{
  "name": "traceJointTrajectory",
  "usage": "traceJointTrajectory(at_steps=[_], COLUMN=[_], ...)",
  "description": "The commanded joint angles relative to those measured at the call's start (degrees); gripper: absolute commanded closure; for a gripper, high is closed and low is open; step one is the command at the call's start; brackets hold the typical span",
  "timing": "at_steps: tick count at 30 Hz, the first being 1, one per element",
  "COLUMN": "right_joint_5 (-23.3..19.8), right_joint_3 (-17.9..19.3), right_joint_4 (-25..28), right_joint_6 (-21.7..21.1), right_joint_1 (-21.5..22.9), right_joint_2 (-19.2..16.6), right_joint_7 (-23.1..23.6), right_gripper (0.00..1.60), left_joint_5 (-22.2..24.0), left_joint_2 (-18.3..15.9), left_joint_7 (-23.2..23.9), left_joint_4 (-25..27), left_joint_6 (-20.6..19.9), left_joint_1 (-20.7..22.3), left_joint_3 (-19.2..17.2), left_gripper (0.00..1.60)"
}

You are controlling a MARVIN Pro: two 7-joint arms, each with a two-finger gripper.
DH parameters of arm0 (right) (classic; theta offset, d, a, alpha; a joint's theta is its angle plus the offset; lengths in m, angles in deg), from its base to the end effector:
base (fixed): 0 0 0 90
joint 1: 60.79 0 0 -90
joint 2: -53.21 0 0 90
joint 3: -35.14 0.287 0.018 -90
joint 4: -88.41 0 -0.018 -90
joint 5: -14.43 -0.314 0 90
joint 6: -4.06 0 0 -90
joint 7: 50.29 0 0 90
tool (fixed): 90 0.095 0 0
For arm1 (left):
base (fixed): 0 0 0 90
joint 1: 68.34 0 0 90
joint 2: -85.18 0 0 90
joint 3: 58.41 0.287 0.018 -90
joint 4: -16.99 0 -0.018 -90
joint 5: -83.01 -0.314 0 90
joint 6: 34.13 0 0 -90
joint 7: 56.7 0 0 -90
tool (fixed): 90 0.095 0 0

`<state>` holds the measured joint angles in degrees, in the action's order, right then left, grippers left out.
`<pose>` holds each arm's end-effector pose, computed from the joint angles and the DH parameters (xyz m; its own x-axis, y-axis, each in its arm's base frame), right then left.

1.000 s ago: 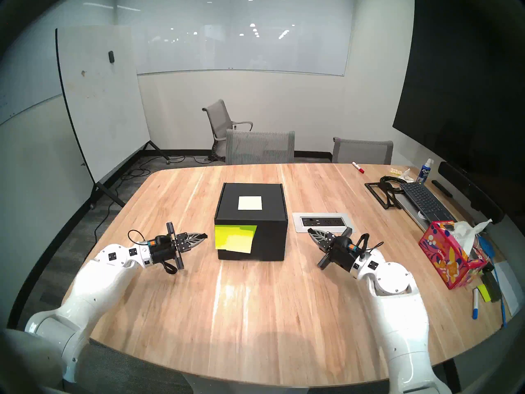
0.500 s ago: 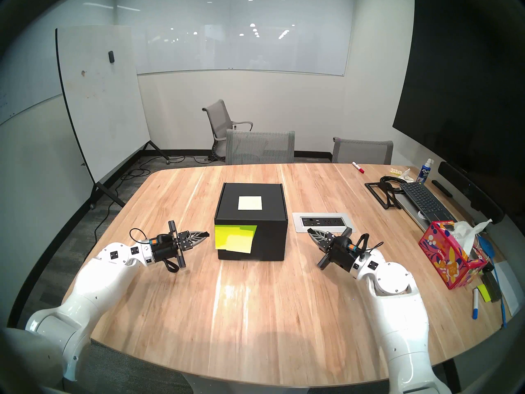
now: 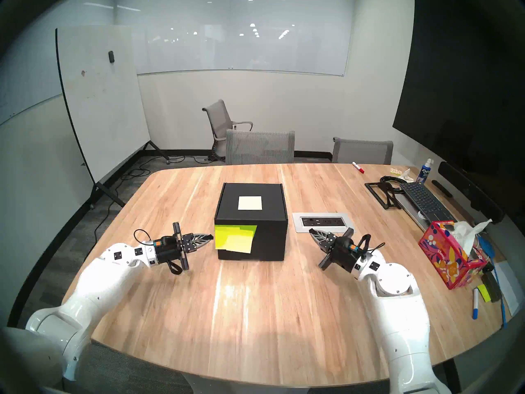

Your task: Open the box and place the mouse inside

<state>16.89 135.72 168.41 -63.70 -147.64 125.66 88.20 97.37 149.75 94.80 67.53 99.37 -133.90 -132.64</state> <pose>0.4095 -0.1051 -0.3107 -0.2508 0.3688 0.8950 0.5813 -0.6819 0.4439 0.4581 0.0681 -0.3425 -0.4309 -0.2436 0.8689 -0.7930 -0.3573 -0.4934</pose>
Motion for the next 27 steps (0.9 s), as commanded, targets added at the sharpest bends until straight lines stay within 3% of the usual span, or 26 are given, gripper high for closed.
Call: traceJointTrajectory(at_steps=[1,27], right_joint_5=[-0.7,0.3], right_joint_3=[0.0,0.1], right_joint_4=[1.1,2.1], right_joint_6=[-0.2,-0.9], right_joint_1=[0.2,-1.5], right_joint_2=[0.1,0.4], right_joint_7=[0.4,3.1], right_gripper=[1.60,1.60], left_joint_5=[0.8,2.3], left_joint_2=[-0.4,-0.8], left_joint_7=[1.8,0.4], left_joint_4=[0.0,-0.9], left_joint_6=[0.3,0.5], left_joint_1=[1.3,2.5], left_joint_3=[0.2,4.3], left_gripper=[1.60,1.60])
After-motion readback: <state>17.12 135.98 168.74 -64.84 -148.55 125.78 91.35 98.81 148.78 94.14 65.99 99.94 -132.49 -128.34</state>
